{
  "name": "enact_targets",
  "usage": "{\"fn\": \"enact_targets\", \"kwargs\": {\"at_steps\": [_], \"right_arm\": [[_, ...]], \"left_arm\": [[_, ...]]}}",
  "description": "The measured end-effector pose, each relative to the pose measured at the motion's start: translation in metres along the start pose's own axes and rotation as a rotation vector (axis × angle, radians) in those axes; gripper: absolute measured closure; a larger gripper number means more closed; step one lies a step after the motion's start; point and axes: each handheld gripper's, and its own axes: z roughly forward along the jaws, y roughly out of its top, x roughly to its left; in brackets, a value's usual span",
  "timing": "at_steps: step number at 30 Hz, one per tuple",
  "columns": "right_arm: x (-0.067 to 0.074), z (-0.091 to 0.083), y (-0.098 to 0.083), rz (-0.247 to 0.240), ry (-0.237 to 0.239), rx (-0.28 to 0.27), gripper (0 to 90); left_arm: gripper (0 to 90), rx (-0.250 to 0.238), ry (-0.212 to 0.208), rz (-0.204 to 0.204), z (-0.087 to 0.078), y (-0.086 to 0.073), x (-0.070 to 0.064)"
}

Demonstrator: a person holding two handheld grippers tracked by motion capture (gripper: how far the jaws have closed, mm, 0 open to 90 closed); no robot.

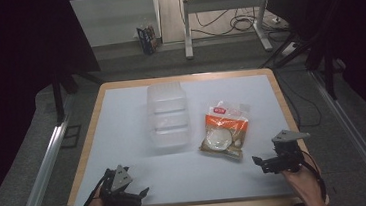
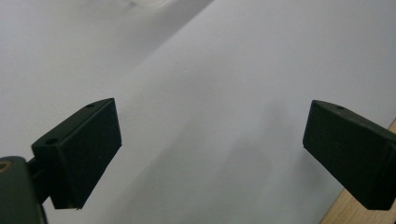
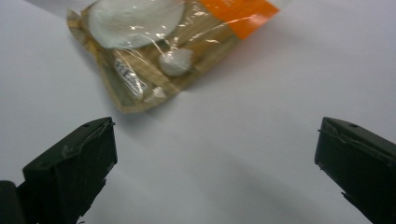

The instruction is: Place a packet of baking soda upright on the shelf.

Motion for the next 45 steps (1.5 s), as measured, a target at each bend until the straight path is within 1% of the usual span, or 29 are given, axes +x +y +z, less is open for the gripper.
{"fn": "enact_targets", "kwargs": {"at_steps": [1, 3, 4, 6, 7, 11, 14, 20, 23, 25, 26, 27, 28, 31, 32, 33, 34, 35, 37, 41, 42, 43, 45], "right_arm": [[-0.001, 0.0, 0.0, -0.006, -0.013, -0.002, 0.0], [-0.007, 0.004, 0.001, 0.027, 0.022, -0.021, 0.0], [-0.007, 0.004, 0.001, 0.027, 0.022, -0.021, 0.0], [-0.009, 0.007, 0.0, 0.035, 0.032, -0.011, 0.0], [-0.008, 0.009, 0.0, 0.021, 0.016, 0.007, 0.0], [-0.006, 0.01, 0.001, 0.014, 0.006, 0.014, 0.2], [-0.005, 0.013, 0.001, 0.009, -0.002, 0.023, 0.3], [-0.004, 0.018, 0.0, 0.019, -0.021, 0.043, 0.5], [-0.004, 0.018, 0.001, 0.04, -0.017, 0.039, 0.8], [-0.004, 0.017, 0.002, 0.039, -0.018, 0.037, 2.0], [-0.004, 0.016, 0.002, 0.036, -0.026, 0.04, 3.6], [-0.003, 0.014, 0.004, 0.031, -0.044, 0.037, 8.5], [-0.003, 0.014, 0.004, 0.031, -0.044, 0.037, 8.5], [-0.003, 0.008, 0.007, 0.037, -0.059, 0.035, 17.5], [-0.002, 0.006, 0.008, 0.031, -0.065, 0.032, 20.8], [0.0, 0.001, 0.009, 0.001, -0.073, 0.032, 30.0], [0.0, 0.001, 0.009, 0.001, -0.073, 0.032, 30.0], [0.001, 0.0, 0.009, -0.008, -0.074, 0.031, 32.9], [0.003, -0.002, 0.01, -0.024, -0.077, 0.037, 39.5], [0.006, -0.003, 0.012, -0.034, -0.075, 0.047, 51.7], [0.008, -0.002, 0.013, -0.043, -0.08, 0.055, 57.5], [0.008, -0.002, 0.013, -0.043, -0.08, 0.055, 57.5], [0.009, 0.0, 0.013, -0.058, -0.077, 0.067, 63.9]], "left_arm": [[4.4, -0.002, 0.0, -0.003, 0.0, 0.0, 0.0], [4.4, -0.012, -0.002, -0.017, -0.002, -0.002, 0.001], [4.4, -0.012, -0.002, -0.017, -0.002, -0.002, 0.001], [4.4, -0.018, -0.002, -0.031, -0.003, -0.003, 0.002], [4.4, -0.022, -0.006, -0.039, -0.004, -0.003, 0.003], [4.4, -0.025, -0.007, -0.047, -0.004, -0.004, 0.004], [4.4, -0.027, -0.005, -0.043, -0.005, -0.004, 0.004], [4.4, -0.025, -0.009, -0.05, -0.004, -0.004, 0.004], [4.4, -0.025, -0.008, -0.047, -0.004, -0.004, 0.004], [4.4, -0.025, -0.007, -0.046, -0.004, -0.004, 0.004], [4.4, -0.022, -0.008, -0.043, -0.004, -0.004, 0.004], [4.4, -0.022, -0.008, -0.042, -0.004, -0.004, 0.004], [4.4, -0.022, -0.008, -0.042, -0.004, -0.004, 0.004], [4.4, -0.021, -0.01, -0.043, -0.004, -0.003, 0.004], [4.4, -0.02, -0.009, -0.04, -0.004, -0.003, 0.004], [4.4, -0.02, -0.01, -0.037, -0.003, -0.003, 0.004], [4.4, -0.02, -0.01, -0.037, -0.003, -0.003, 0.004], [4.4, -0.019, -0.012, -0.036, -0.003, -0.002, 0.004], [4.4, -0.017, -0.011, -0.033, -0.003, -0.002, 0.004], [4.4, -0.018, -0.013, -0.032, -0.002, -0.002, 0.004], [4.4, -0.018, -0.013, -0.032, -0.002, -0.001, 0.004], [4.4, -0.018, -0.013, -0.03, -0.002, -0.001, 0.004], [4.4, -0.018, -0.015, -0.028, -0.002, -0.001, 0.004]]}}
